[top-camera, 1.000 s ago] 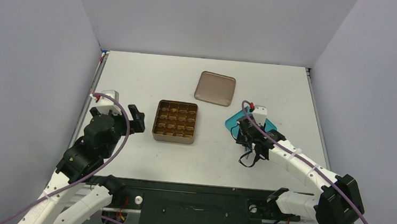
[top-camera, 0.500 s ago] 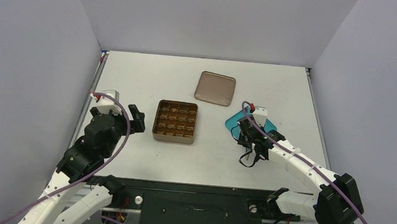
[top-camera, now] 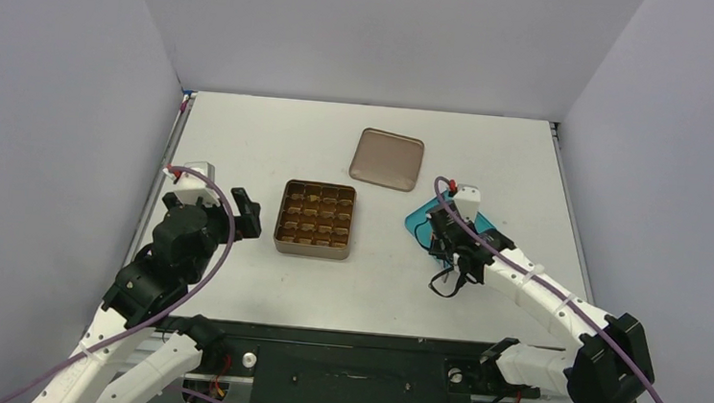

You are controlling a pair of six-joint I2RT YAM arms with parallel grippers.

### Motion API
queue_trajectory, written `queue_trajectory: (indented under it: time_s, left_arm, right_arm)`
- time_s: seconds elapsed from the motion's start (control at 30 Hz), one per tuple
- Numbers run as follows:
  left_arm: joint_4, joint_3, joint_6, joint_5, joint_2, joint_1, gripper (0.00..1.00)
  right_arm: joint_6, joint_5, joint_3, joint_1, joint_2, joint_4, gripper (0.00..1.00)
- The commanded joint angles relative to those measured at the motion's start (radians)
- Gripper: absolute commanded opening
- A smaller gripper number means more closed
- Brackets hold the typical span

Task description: Pack the cookies

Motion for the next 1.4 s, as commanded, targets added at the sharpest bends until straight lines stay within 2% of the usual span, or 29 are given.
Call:
queue_trajectory:
  time_s: [0.0,0.43,0.7,1.1,1.37]
  left_arm:
    - [0.052,0.006,0.001,0.013,0.013,0.013,0.97]
    - [0.053,0.004,0.002,0.022,0.024,0.049,0.97]
    - [0.052,0.005,0.002,0.02,0.048,0.054,0.97]
    - [0.061,0.001,0.001,0.056,0.005,0.053,0.97]
    - [0.061,0.001,0.001,0.057,0.005,0.056,0.97]
  right_arm:
    - [-0.023,0.076,0.097,0.046,-0.025,-0.006,0.24]
    - [-0.063,0.126,0.347,0.249,0.087,0.023,0.24]
    - [-0.067,0.047,0.43,0.31,0.219,0.103,0.24]
    - [-0.068,0.015,0.573,0.391,0.373,0.084,0.24]
    - [-0.078,0.008,0.636,0.396,0.463,0.101,0.25]
